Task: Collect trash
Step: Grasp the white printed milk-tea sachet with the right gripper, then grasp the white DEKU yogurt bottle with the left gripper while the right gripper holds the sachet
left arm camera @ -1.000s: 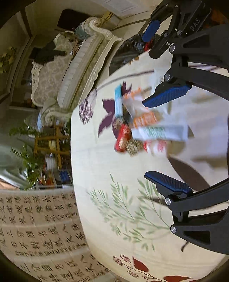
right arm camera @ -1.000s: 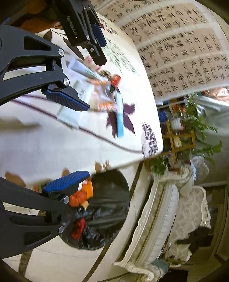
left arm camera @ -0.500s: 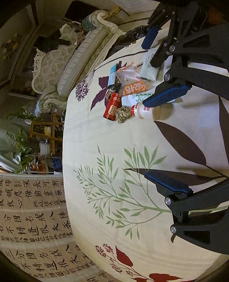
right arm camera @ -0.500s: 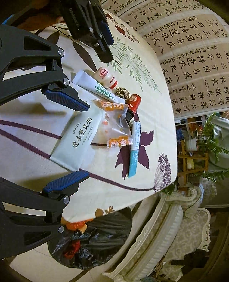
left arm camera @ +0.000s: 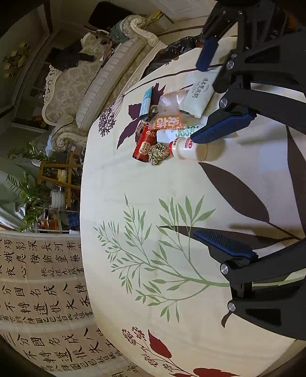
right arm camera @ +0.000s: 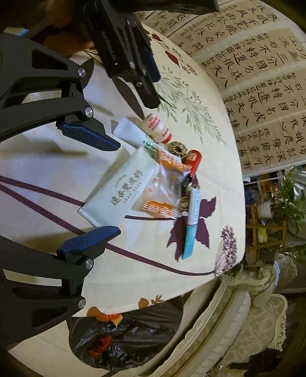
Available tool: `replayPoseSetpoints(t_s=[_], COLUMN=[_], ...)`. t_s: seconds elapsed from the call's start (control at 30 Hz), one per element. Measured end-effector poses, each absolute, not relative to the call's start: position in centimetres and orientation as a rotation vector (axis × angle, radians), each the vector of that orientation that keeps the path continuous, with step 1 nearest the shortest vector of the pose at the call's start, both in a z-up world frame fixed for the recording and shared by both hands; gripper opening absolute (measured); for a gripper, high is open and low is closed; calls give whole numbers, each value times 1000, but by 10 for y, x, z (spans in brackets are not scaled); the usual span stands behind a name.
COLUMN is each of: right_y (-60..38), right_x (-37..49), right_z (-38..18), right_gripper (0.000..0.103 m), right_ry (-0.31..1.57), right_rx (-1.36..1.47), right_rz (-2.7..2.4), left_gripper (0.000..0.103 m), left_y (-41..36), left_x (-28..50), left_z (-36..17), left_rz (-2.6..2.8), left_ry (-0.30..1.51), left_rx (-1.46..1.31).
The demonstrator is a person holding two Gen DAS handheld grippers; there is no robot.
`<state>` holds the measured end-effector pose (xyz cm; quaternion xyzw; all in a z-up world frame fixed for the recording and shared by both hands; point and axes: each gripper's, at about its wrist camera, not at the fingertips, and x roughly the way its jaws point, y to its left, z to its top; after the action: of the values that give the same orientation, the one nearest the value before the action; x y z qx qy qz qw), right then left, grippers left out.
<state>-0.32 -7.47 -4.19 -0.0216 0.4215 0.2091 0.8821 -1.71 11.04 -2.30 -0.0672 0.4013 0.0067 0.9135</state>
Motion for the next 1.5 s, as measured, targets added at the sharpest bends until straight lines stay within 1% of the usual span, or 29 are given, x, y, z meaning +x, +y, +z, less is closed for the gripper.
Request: replayPoseSetpoints(t_s=[0.3,0.33,0.37,0.4,0.43,0.5,0.53,0.57,0.63,0.73,0.83,0.93,1.0,1.07,1.1,1.17,1.27,1.33,1.4,1.5], right_y=[-66,-65,-65,-64,-63,-62,-61,-60,-62,-63,-63,-59,-55,-54,-52,-47,-37,-31,-29,-32], right_x=[6,5,5,3,2,-2,-3,-4,-5,-6,-8,-10,-10,-9,-8,-9,-12,-14,-16,-17], right_z=[-50,-50,-50,-50,-50,-51,-51,-50,-49,-47,-45,-44,-46,-47,-47,-48,-50,-51,-51,-50], right_gripper=[65,64,61,52,47,42,34,32,21,15,12,11,14,27,36,39,40,32,31,26], right_ry=[881,880,879,874,871,867,867,866,869,878,888,891,895,894,898,894,880,863,855,851], right_rx=[-116,-124,-126,-140,-152,-167,-172,-172,-147,-115,-84,-76,-90,-85,-77,-88,-135,-181,-194,-177], right_rz=[464,462,460,450,444,443,443,446,459,472,493,505,496,486,487,489,487,471,469,472], left_gripper=[73,73,73,73,73,73,73,73,73,73,73,73,73,73,73,73,73,73,73,73], left_y=[115,116,116,117,117,117,117,117,117,117,118,120,123,125,126,128,129,131,132,133], left_x=[-21,-21,-21,-20,-20,-21,-21,-21,-22,-23,-25,-26,-27,-27,-27,-28,-28,-27,-27,-28], left_z=[-25,-25,-25,-24,-24,-25,-25,-24,-24,-23,-23,-23,-23,-23,-23,-23,-23,-24,-24,-25], left_rz=[17,18,18,17,16,14,12,11,11,11,14,19,22,23,24,26,27,27,26,26], left_ry=[832,831,831,831,831,832,832,831,830,830,827,827,828,830,830,827,827,829,830,828], left_rx=[-152,-154,-155,-157,-159,-162,-164,-164,-164,-165,-166,-170,-174,-178,-180,-178,-179,-186,-190,-192])
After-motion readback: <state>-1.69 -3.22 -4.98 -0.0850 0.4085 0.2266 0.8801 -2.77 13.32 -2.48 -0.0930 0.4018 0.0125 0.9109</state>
